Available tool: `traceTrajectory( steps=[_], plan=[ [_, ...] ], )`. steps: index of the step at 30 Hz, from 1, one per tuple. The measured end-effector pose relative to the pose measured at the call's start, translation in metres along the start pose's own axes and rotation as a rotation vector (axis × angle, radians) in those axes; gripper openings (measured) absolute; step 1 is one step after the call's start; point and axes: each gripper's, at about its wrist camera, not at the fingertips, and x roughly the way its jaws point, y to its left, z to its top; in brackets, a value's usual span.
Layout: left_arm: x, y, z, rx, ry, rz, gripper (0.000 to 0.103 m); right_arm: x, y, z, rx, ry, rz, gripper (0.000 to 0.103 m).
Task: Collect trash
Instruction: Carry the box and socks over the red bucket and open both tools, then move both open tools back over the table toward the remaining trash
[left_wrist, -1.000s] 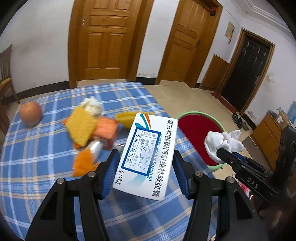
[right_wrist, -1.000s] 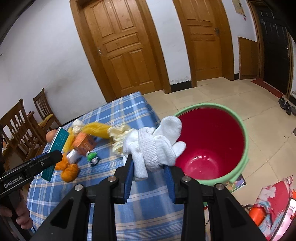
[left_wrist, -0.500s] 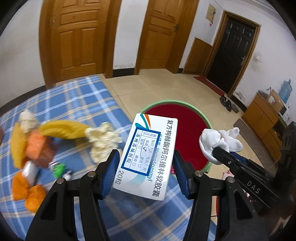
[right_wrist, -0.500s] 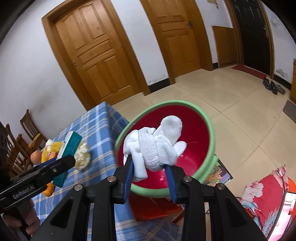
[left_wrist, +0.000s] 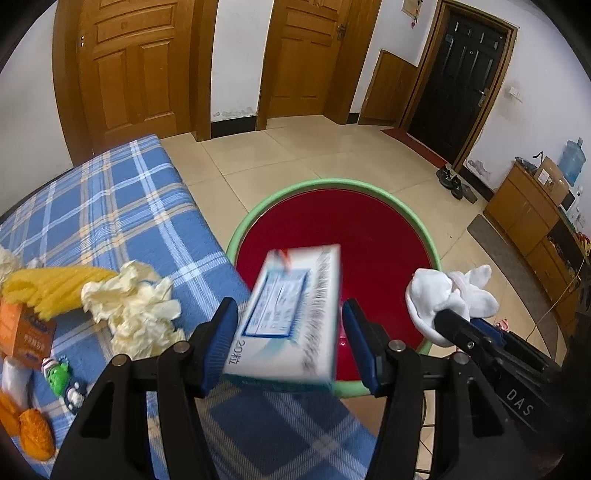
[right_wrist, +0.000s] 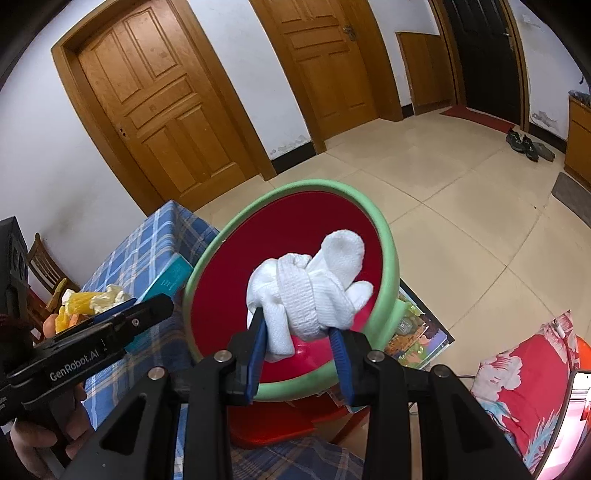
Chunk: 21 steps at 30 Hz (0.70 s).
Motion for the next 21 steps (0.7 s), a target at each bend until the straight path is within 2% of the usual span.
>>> traceTrajectory(
  steps=[3, 12, 15, 17, 21],
  plan=[
    [0.001, -0.001, 0.001, 0.001, -0.005, 0.001, 0.068, 0.002, -0.001, 0.001, 0.005, 0.003, -0.005, 0.037],
    [-0.005, 0.005, -0.002, -0.014, -0.005, 0.023, 0.068, 0.010, 0.001, 0.003, 0.004, 0.010, -0.002, 0.037],
    [-0.009, 0.010, -0.004, -0.027, -0.009, 0.033, 0.068, 0.011, 0.002, 0.006, 0.000, 0.009, 0.011, 0.048],
    [-0.013, 0.014, -0.006, -0.036, -0.012, 0.040, 0.068, 0.011, 0.003, 0.008, 0.000, 0.002, 0.021, 0.065],
    [-0.023, 0.019, -0.009, -0.056, -0.021, 0.049, 0.068, 0.006, 0.006, 0.008, -0.001, -0.014, 0.037, 0.067]
  ],
)
